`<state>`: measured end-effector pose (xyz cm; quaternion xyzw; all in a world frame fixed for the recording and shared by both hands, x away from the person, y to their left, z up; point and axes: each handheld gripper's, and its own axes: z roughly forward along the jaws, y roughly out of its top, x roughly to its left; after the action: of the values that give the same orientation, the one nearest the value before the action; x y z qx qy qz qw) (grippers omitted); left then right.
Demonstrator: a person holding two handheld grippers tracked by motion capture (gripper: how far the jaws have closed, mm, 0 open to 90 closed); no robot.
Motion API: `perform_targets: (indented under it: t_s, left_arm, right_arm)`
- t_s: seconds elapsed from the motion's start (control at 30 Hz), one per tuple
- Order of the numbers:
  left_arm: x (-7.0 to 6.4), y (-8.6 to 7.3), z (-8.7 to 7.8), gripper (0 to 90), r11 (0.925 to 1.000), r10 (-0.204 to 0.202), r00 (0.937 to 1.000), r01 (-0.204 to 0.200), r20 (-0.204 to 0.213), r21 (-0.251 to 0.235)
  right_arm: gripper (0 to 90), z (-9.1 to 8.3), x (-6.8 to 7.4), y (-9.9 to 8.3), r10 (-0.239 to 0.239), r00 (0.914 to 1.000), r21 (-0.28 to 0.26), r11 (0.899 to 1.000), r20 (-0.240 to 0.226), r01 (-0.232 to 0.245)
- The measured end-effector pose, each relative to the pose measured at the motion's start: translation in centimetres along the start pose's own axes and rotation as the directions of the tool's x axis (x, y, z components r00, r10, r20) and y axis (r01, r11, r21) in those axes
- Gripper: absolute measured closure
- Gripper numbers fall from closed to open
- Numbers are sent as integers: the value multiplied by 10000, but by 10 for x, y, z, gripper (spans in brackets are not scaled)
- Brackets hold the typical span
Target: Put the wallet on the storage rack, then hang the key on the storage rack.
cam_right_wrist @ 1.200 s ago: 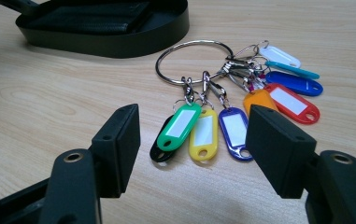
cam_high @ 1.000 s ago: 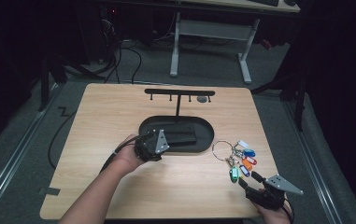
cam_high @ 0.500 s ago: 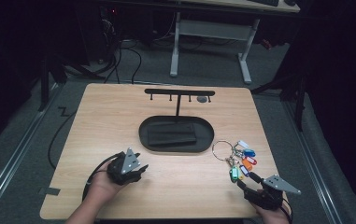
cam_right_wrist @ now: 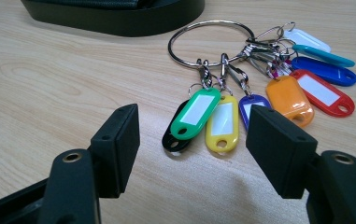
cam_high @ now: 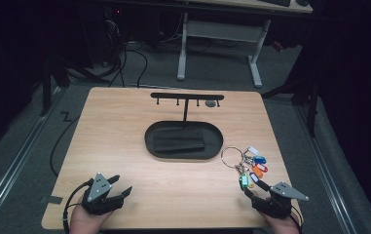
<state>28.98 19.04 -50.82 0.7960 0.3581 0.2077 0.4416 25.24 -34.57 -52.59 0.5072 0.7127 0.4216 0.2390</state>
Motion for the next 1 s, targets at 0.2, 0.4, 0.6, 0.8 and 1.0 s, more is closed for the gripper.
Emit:
perform_targets:
  t_s: [0.2,0.4,0.6,0.8,1.0]
  left_arm:
    - [4,-3,3,344,9998,-35,10000,34,75,177]
    - [2,0,1,328,9999,-86,9991,90,422,-94]
    - [2,0,5,326,9998,196,9981,-196,582,-10]
    - [3,-2,2,328,10000,-51,9972,47,747,57]
    - [2,-4,-5,330,10000,34,9976,-37,694,49]
  right_arm:
    - [345,-2,8,4,-285,9993,-86,9996,221,287]
    - [355,1,18,13,-539,9974,268,9983,487,526]
    - [387,10,20,28,-803,9944,995,9923,680,733]
    - [404,24,18,54,-1309,9909,2808,9526,315,1170]
    - [421,46,15,96,-2147,9767,4207,8858,-25,1958]
